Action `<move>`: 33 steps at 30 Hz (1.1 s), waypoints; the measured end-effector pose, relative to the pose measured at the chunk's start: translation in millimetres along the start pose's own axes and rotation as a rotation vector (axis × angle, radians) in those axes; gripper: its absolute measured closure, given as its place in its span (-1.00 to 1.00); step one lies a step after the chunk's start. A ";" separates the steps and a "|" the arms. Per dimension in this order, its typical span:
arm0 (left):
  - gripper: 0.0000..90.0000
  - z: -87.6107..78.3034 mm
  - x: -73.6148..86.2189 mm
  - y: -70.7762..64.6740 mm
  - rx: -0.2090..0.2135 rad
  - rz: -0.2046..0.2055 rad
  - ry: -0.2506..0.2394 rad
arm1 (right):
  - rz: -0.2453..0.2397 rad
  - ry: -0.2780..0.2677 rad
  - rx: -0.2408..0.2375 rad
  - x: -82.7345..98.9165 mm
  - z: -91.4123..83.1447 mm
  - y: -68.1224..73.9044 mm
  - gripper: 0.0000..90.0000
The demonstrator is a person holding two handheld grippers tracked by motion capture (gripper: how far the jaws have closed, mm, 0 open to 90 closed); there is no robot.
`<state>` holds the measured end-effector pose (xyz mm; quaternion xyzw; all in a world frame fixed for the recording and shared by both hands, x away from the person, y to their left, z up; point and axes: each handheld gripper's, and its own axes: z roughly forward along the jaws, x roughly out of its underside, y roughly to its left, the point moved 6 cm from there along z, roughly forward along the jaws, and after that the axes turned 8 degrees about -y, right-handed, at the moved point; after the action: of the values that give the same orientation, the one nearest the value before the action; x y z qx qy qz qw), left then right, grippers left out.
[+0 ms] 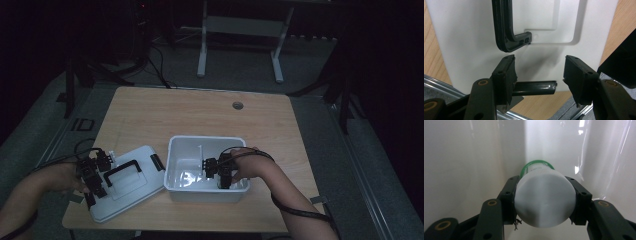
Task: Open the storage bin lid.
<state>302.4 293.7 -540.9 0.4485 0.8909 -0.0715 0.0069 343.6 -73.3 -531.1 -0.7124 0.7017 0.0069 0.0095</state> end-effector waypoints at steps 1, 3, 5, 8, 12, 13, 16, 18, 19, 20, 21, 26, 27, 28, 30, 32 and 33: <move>-0.06 0.0 0.0 0.0 0.000 0.000 0.000 | 0.000 0.000 0.000 0.0 0.0 0.0 0.11; -0.06 0.1 -0.6 0.3 -0.002 0.001 -0.003 | -0.007 -0.008 -0.012 -3.6 5.9 1.0 0.11; -0.06 0.4 -0.5 0.2 -0.001 0.000 -0.003 | 0.004 -0.012 -0.007 -5.0 8.4 0.3 0.11; -0.06 0.9 0.5 0.0 0.000 -0.002 0.000 | 0.011 -0.003 -0.016 -4.8 12.2 -0.4 0.10; -0.06 0.9 1.0 0.4 0.003 -0.004 -0.002 | 0.019 -0.002 -0.016 -5.2 16.6 -2.6 0.11; -0.06 0.7 0.9 0.8 0.004 -0.003 -0.006 | 0.020 0.009 -0.009 -5.1 18.5 -4.0 0.10; -0.06 1.0 1.1 0.7 0.004 -0.003 -0.002 | 0.028 0.016 -0.007 -5.1 21.5 -4.8 0.10; -0.06 2.0 1.1 0.7 0.004 -0.005 -0.002 | 0.031 0.024 -0.008 -4.4 24.0 -5.6 0.10; -0.06 3.2 1.2 0.5 0.005 -0.001 0.000 | 0.028 0.029 -0.006 -4.1 25.8 -6.2 0.10; -0.06 3.2 1.2 0.5 0.005 -0.001 0.000 | 0.028 0.029 -0.006 -4.1 25.8 -6.2 0.10; -0.06 4.5 1.3 0.1 0.013 -0.004 0.001 | 0.025 0.036 -0.008 -3.3 26.4 -5.5 0.10; -0.05 4.4 1.4 0.0 0.014 -0.005 0.002 | 0.042 0.022 -0.018 -3.1 22.4 -5.6 -0.03; -0.05 4.0 1.2 0.1 0.012 -0.004 0.000 | 0.039 0.008 -0.010 -3.7 18.7 -6.6 -0.05; -0.05 4.0 1.2 0.1 0.012 -0.004 0.000 | 0.039 0.008 -0.010 -3.7 18.7 -6.6 -0.05; -0.05 2.7 1.0 -0.2 0.007 -0.001 0.004 | 0.041 -0.011 -0.004 -3.9 9.7 -6.6 -0.06; -0.05 1.5 0.5 -0.7 0.009 -0.004 -0.002 | 0.028 -0.014 0.003 -3.2 5.1 -5.5 -0.06; -0.05 1.3 0.4 -0.7 0.009 -0.002 -0.002 | 0.026 -0.013 0.006 -2.6 0.7 -4.7 -0.06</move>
<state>301.5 293.5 -542.1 0.4474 0.8911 -0.0759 0.0060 348.3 -70.6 -531.7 -0.7030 0.7109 0.0096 0.0160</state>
